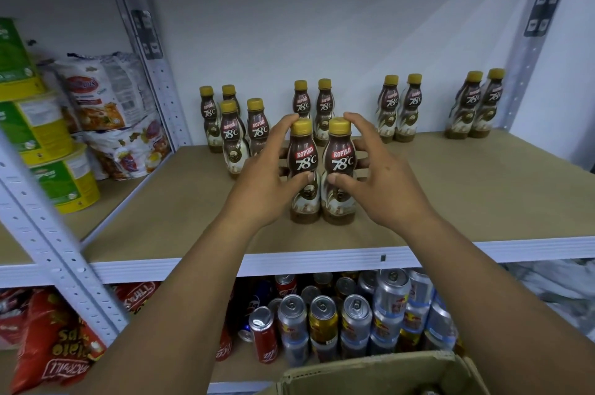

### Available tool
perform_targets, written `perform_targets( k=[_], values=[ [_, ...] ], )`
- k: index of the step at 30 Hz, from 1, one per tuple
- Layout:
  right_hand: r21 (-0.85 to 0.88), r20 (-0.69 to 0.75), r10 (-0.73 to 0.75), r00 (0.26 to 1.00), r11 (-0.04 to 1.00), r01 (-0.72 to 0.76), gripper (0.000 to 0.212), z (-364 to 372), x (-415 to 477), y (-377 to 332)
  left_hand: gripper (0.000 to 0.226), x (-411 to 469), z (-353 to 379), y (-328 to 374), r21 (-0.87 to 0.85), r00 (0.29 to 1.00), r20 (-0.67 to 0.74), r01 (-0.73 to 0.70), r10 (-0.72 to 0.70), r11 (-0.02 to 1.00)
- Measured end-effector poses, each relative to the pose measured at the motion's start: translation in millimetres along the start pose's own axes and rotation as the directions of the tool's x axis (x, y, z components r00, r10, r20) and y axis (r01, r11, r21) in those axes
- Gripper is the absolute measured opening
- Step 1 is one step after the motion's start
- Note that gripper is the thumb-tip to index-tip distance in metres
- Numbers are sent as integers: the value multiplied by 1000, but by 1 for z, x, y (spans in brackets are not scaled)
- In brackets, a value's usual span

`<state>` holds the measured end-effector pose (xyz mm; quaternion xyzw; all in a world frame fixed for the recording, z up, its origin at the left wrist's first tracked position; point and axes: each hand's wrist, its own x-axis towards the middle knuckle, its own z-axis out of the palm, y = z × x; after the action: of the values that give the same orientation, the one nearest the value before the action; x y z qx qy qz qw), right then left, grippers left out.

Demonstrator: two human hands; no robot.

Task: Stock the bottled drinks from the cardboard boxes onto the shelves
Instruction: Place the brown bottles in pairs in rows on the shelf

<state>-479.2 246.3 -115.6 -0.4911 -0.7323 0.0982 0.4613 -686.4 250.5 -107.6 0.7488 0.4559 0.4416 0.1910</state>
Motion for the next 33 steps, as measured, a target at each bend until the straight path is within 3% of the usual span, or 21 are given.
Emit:
perform_targets(
  k=[14,33],
  values=[
    [-23,58,22,998,1000,-20,89,-7,70,62,93,85,54,-27,64,1000,-29,-9,10,998],
    [2,57,17,998,1000,-17,91,-4,110,97,92,121,65,-42,49,1000,-3,-7,7,999]
  ],
)
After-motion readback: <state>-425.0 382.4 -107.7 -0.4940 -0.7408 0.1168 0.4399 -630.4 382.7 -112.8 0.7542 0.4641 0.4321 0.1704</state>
